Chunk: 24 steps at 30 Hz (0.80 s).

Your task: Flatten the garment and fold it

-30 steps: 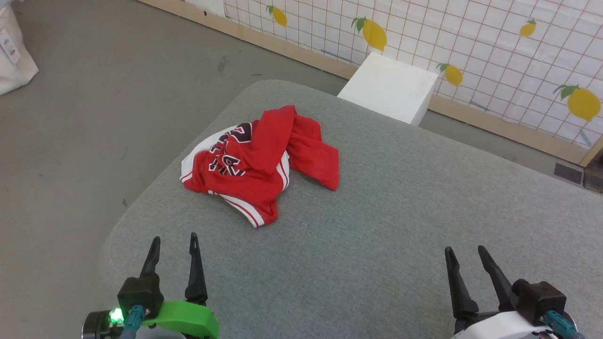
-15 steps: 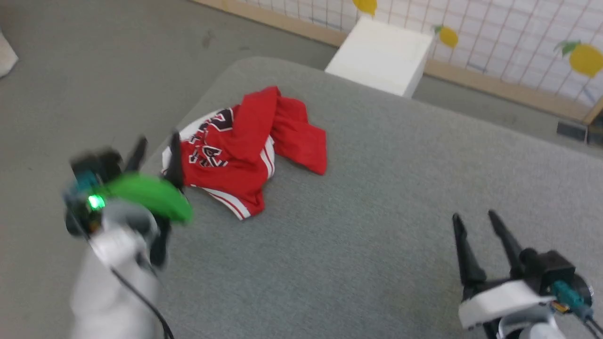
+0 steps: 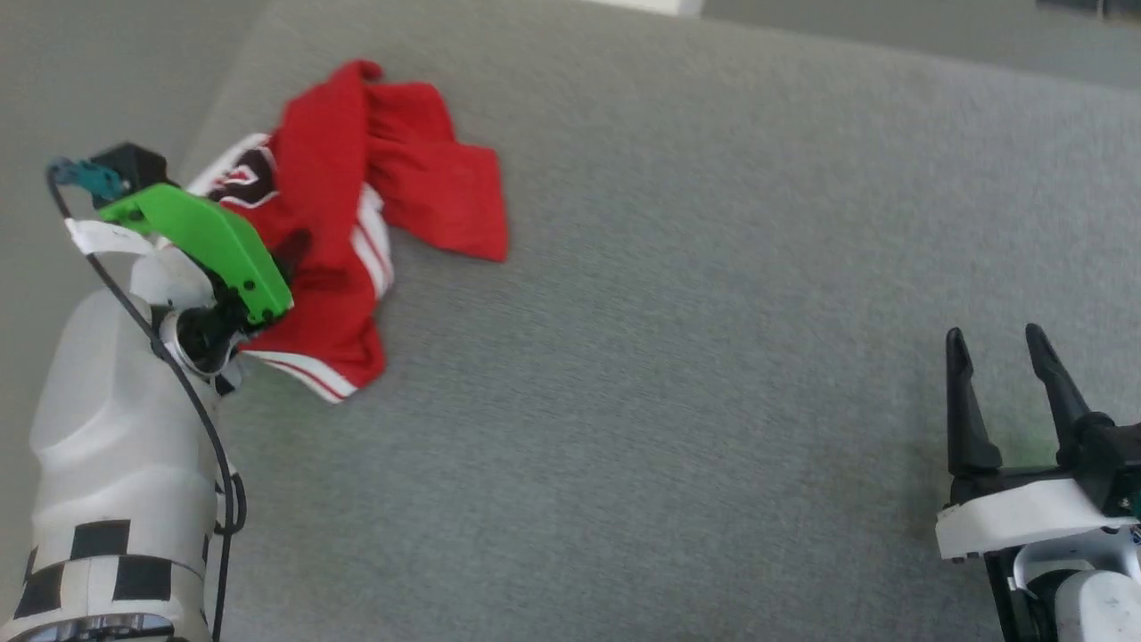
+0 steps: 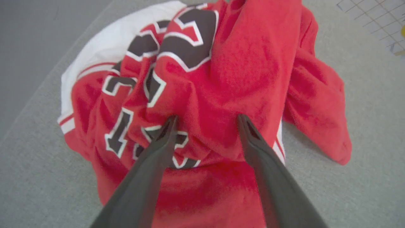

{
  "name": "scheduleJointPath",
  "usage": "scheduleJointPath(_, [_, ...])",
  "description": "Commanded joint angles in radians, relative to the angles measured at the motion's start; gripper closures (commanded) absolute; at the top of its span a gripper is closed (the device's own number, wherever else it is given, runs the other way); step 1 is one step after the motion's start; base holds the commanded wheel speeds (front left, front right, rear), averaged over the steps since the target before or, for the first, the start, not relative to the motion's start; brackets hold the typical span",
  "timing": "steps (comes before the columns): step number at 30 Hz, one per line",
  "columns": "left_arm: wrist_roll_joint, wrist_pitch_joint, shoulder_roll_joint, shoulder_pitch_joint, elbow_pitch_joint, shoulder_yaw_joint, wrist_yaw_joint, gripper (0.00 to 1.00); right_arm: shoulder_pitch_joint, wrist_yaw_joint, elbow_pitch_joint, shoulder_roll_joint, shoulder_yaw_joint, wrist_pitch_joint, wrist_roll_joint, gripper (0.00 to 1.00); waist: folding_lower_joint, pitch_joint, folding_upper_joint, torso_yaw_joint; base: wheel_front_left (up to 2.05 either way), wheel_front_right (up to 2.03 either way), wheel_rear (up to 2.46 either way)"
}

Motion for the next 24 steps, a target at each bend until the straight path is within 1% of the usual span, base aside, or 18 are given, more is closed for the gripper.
scheduleJointPath(1, [0.007,0.012,0.002,-0.004,0.017,-0.006,0.007,0.0,-0.009,-0.002,-0.011,-0.001,-0.002,0.002,-0.007,0.0,-0.0002,0.129,0.0,-0.102,0.0,0.0,0.0])
scheduleJointPath(4, [0.007,0.044,-0.007,0.01,0.061,-0.018,0.014,0.0,-0.015,-0.002,-0.011,-0.001,0.003,0.0,-0.007,0.0,-0.0002,0.139,0.0,-0.102,0.0,0.0,0.0])
scheduleJointPath(7, [0.009,0.04,-0.012,0.015,0.08,-0.028,0.012,0.0,-0.023,-0.002,-0.005,-0.001,0.011,-0.003,-0.005,0.0,-0.0002,0.138,0.0,-0.093,0.0,0.0,0.0])
scheduleJointPath(8, [0.012,0.021,-0.012,0.015,0.082,-0.029,0.012,0.07,-0.025,-0.002,-0.002,-0.001,0.015,-0.005,-0.005,0.0,-0.0002,0.133,0.0,-0.089,0.0,0.0,0.0])
scheduleJointPath(9, [0.017,-0.008,-0.008,0.014,0.077,-0.031,0.01,0.89,-0.026,-0.002,0.001,-0.001,0.019,-0.005,-0.006,0.0,-0.0002,0.129,0.0,-0.086,0.0,0.0,0.0])
scheduleJointPath(10, [0.021,-0.056,-0.003,0.01,0.069,-0.027,0.01,1.0,-0.029,-0.002,0.006,-0.001,0.023,-0.007,-0.005,0.0,-0.0002,0.122,0.0,-0.083,0.0,0.0,0.0])
scheduleJointPath(14, [0.021,-0.242,0.003,-0.036,0.03,-0.002,0.007,1.0,-0.034,-0.002,0.031,-0.001,0.034,-0.016,0.001,0.0,-0.0002,0.079,0.0,-0.076,0.0,0.0,0.0])
scheduleJointPath(16, [0.027,-0.323,0.008,-0.081,-0.002,-0.009,-0.007,1.0,-0.033,-0.002,0.05,-0.001,0.042,-0.024,0.01,0.0,-0.0002,0.045,0.0,-0.082,0.0,0.0,0.0])
scheduleJointPath(18, [0.021,-0.376,0.008,-0.134,-0.034,-0.02,-0.02,1.0,-0.032,-0.002,0.071,-0.001,0.05,-0.034,0.021,0.0,-0.0002,0.005,0.0,-0.093,0.0,0.0,0.0])
scheduleJointPath(21, [0.003,-0.398,0.007,-0.224,-0.085,-0.055,-0.031,1.0,-0.028,-0.002,0.1,-0.001,0.06,-0.049,0.043,0.0,-0.0002,-0.051,0.0,-0.119,0.0,0.0,0.0])
scheduleJointPath(24, [-0.018,-0.391,-0.008,-0.312,-0.158,-0.127,-0.034,1.0,-0.021,-0.002,0.133,-0.001,0.069,-0.065,0.066,0.0,-0.0002,-0.111,0.0,-0.158,0.0,0.0,0.0])
